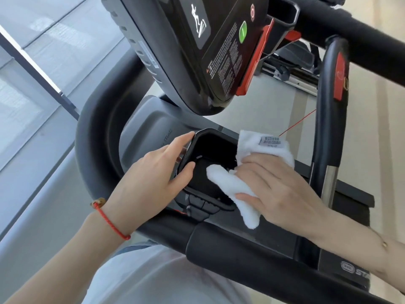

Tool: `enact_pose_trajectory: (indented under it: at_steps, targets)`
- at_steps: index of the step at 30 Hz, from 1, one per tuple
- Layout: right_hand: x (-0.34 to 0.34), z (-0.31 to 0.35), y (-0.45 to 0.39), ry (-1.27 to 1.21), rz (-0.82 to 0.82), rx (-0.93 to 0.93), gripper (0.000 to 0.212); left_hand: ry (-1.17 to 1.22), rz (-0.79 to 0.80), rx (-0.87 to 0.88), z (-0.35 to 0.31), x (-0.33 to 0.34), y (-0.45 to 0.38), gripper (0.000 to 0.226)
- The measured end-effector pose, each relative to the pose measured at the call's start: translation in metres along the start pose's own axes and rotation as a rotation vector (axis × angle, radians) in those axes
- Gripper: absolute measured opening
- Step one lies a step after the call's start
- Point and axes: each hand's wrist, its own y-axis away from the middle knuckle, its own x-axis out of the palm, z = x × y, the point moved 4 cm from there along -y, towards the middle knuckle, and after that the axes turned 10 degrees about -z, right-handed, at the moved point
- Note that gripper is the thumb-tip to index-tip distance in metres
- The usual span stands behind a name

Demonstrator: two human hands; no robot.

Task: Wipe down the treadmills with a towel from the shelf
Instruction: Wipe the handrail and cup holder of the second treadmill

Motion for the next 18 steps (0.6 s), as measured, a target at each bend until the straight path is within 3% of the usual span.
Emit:
enact_pose_trajectory:
  at_steps: [4, 6, 10, 12, 18]
  targets:
    - [-0.013, -0.013, -0.007, 0.155, -0.295, 0.108, 0.028, -0.016, -0.023, 0.024, 0.001, 0.001, 0.0, 0.057]
    - [-0.007, -0.018, -0.018, 0.115, -0.206, 0.209, 0.03, -0.015, -0.032, 0.032, 0.001, 0.002, 0.0, 0.056]
    - [0.02, -0.028, -0.025, -0.351, 0.199, 0.644, 0.034, -0.001, -0.02, 0.037, 0.003, 0.004, 0.0, 0.058]
    - [0.025, -0.033, -0.031, -0.352, 0.267, 0.636, 0.031, 0.003, -0.024, 0.044, 0.004, 0.004, -0.001, 0.058]
    - [0.038, -0.025, -0.064, -0.294, 0.258, 0.509, 0.036, 0.012, -0.046, 0.075, 0.004, 0.004, -0.002, 0.055]
